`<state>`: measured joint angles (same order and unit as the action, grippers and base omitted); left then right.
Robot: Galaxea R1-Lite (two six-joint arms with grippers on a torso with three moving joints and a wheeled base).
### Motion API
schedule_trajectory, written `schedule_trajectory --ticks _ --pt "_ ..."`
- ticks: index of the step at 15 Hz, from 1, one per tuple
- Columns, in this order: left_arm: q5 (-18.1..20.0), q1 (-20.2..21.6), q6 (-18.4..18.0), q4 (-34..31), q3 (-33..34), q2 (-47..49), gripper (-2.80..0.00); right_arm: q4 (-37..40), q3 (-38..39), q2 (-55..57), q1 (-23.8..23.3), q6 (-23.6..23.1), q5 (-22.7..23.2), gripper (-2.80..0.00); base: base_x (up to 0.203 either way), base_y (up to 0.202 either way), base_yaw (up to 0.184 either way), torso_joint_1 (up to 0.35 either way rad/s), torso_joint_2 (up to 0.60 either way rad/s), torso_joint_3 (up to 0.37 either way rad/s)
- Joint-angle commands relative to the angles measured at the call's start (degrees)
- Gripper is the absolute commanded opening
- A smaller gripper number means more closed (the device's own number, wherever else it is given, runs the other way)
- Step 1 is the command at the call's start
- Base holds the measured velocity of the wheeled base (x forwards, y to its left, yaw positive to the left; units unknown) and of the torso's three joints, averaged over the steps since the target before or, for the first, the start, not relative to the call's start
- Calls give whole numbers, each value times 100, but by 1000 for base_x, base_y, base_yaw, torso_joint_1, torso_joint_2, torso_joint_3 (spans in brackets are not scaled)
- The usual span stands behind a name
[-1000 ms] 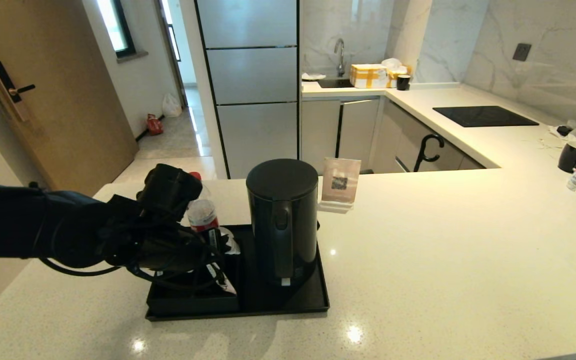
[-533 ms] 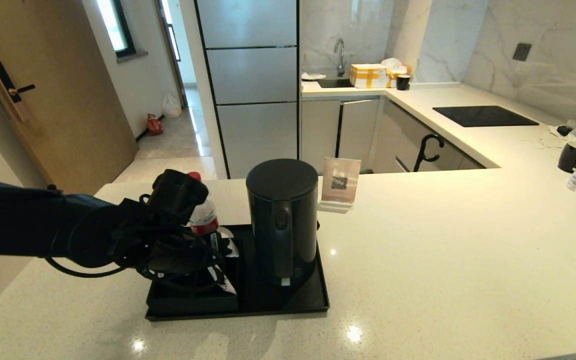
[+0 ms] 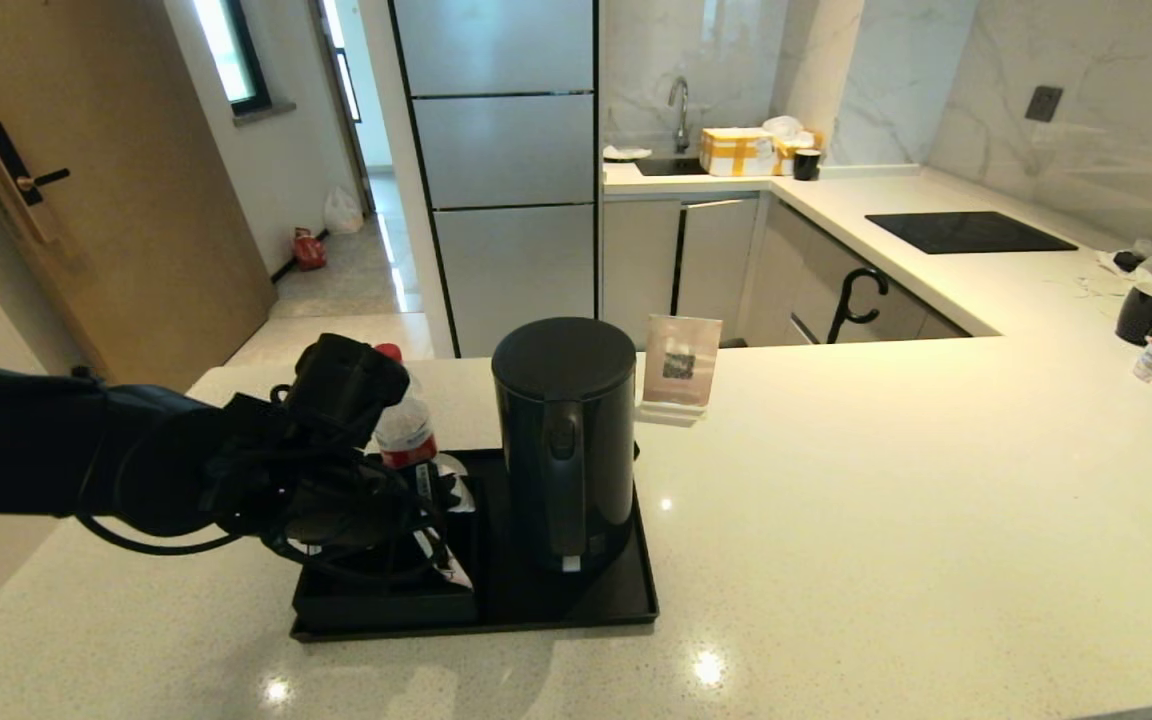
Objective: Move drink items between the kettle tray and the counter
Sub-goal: Pick up the tea bag
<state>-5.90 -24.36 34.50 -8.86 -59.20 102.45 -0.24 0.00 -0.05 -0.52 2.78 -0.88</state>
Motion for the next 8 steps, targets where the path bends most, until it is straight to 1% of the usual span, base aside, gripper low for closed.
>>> schedule_trajectory --ticks 1,7,8 --pt "-25 -8 13 -19 14 -85 0 -2 9 5 0 3 0 -280 0 0 0 0 0 0" --pt "-227 -16 -5 -107 -22 188 0 -2 0 5 0 3 0 -280 0 0 0 0 0 0" --pt "-312 -20 -9 -111 -26 225 0 -2 9 5 0 3 0 -280 0 0 0 0 0 0"
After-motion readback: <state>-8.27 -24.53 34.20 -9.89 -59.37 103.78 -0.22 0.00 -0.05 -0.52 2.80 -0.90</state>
